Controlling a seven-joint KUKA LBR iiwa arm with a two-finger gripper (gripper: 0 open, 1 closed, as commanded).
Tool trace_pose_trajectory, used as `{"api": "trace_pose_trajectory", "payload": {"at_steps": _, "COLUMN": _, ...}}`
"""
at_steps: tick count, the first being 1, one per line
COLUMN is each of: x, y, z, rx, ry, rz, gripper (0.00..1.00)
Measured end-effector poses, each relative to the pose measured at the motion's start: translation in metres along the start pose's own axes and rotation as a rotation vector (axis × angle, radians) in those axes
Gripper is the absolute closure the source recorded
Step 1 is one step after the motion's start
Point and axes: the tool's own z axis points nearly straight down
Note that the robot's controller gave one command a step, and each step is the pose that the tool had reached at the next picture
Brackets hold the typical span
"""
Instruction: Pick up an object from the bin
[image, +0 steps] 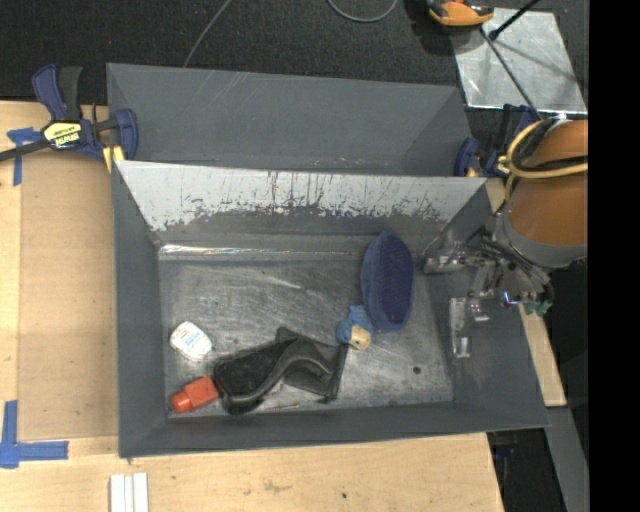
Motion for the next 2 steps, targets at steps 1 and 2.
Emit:
{"api": "trace_pose_trajectory", "payload": {"at_steps": 1, "x": -0.040, "y": 0.072, "z": 0.079, "rx": 0.004, "ry": -0.006, "rz": -0.056, "gripper": 0.00}}
{"api": "trace_pose_trajectory", "payload": {"at_steps": 2, "x": -0.074, "y": 0.099, "z": 0.083, "rx": 0.020, "ry": 0.025, "rz": -0.177, "gripper": 0.00}}
